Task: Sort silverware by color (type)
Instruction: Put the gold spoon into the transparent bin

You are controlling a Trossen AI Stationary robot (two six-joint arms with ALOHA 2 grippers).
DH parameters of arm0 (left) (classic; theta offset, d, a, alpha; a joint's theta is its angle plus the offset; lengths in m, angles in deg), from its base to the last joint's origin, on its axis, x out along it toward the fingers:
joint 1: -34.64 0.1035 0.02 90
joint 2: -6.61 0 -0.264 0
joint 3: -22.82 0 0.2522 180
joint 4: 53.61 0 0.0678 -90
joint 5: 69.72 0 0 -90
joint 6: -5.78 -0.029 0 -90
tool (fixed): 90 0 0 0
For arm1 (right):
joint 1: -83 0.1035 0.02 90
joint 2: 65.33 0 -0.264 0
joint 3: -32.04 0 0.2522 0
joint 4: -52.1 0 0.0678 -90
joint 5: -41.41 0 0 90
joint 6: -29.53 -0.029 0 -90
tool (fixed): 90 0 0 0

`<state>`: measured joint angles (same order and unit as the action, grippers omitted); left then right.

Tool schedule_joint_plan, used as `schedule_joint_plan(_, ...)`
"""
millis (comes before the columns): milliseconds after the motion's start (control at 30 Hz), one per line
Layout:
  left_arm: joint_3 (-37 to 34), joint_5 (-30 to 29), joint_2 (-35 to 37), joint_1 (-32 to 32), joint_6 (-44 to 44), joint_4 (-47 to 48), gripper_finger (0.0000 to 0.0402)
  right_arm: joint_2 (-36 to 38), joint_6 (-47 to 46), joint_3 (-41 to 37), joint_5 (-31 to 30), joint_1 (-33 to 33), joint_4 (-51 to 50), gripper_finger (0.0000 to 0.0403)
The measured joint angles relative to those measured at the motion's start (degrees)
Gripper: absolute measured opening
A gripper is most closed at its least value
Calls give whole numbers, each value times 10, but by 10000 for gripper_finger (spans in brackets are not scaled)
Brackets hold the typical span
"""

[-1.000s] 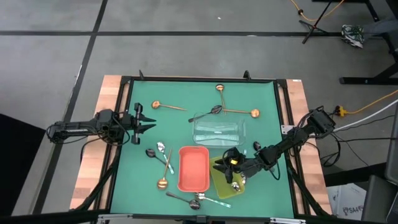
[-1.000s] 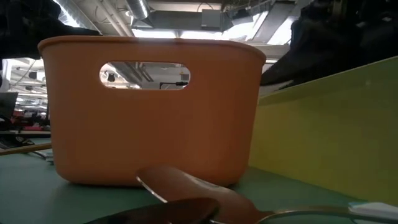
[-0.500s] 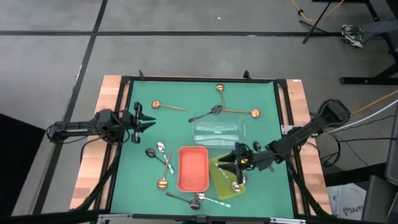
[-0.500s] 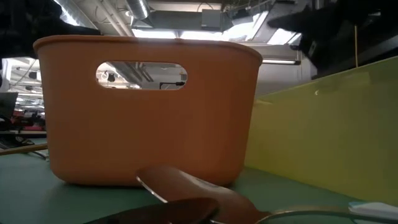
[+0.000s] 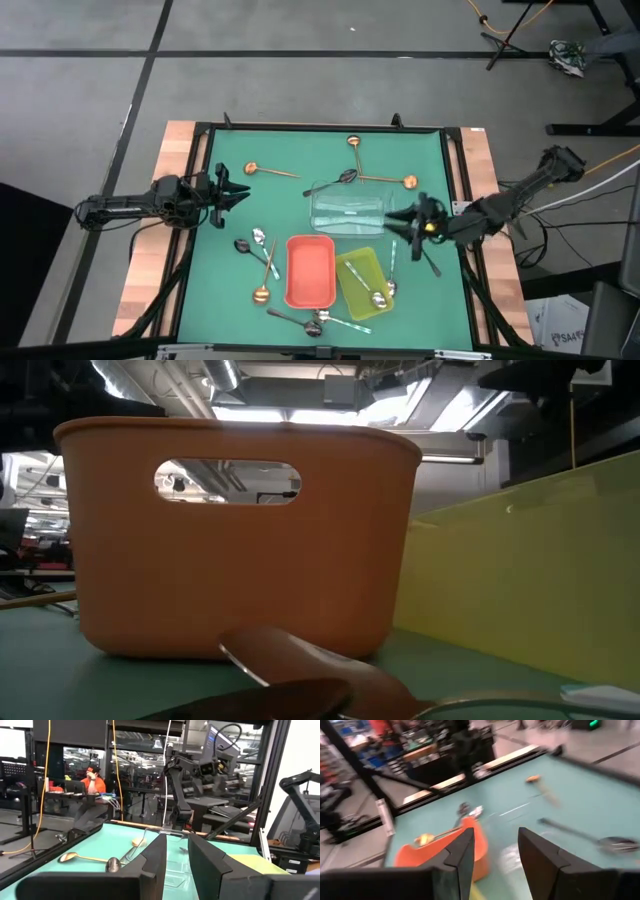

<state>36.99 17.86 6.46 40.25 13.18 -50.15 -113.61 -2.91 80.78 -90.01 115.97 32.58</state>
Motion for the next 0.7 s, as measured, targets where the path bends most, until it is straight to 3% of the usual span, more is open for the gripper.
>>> schedule_joint_plan(167,0,0,0,0,0,0,73,88,26,0,-58,-1,-93,140)
schedule_joint_plan(433,0,0,0,0,-3,2,73,156,74,0,-57,-83,-154,140)
schedule_joint_plan(700,0,-3,0,0,-5,2,73,146,148,0,77,-264,-161,140)
